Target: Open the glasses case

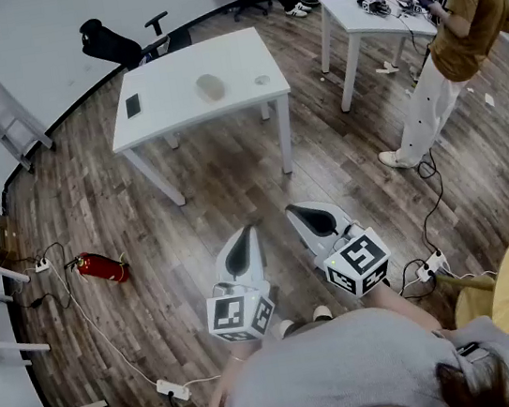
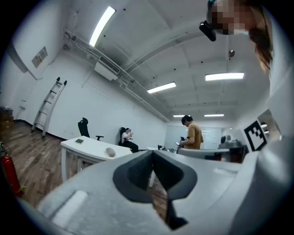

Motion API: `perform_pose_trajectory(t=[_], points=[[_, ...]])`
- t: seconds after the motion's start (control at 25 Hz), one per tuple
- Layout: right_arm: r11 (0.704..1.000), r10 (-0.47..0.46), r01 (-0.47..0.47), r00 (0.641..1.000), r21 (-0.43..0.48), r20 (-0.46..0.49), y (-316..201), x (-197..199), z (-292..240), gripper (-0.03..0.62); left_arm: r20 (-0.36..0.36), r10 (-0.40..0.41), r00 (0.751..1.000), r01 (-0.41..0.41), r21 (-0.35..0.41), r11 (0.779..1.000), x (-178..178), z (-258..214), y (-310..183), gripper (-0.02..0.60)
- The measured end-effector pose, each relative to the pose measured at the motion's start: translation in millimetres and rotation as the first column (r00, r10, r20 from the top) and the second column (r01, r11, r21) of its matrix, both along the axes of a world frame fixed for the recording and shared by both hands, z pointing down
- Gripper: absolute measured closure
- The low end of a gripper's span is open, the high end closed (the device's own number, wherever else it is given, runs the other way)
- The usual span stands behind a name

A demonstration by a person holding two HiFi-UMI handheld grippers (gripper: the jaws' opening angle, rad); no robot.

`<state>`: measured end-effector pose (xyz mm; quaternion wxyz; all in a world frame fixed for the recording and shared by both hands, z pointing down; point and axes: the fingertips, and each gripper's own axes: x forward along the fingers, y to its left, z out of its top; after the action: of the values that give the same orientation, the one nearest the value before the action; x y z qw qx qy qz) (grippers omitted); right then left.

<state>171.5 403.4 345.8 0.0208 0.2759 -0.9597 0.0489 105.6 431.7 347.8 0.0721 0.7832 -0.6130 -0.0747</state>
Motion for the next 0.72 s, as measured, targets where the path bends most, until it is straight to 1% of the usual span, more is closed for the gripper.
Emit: perform_pose_trajectory(t=[0.28, 0.44, 0.64, 0.72], points=[[1.0, 0.009, -0.009, 1.0, -0.013, 0.015, -8, 2, -1, 0.589, 0.0, -0.005, 1.0, 0.005, 0.003, 1.0, 1, -4, -9, 0.581], [1.0, 0.003, -0.003, 1.0, -0.007, 0.003, -8, 2, 1, 0.589, -0.003, -0.01, 1.0, 0.01, 0.002, 1.0, 3, -4, -10, 0.581], [0.998, 0.006, -0.002, 0.998, 0.068, -0.06, -7, 8, 5, 0.589, -0.004, -0.023, 1.0, 0.023, 0.008, 1.0, 8, -3, -11, 0.581], [0.998, 0.002, 0.001, 0.998, 0.067, -0.055, -9, 12, 6, 0.589, -0.007, -0.033, 0.999, 0.033, 0.008, 0.999, 10, -2, -12, 0.581]])
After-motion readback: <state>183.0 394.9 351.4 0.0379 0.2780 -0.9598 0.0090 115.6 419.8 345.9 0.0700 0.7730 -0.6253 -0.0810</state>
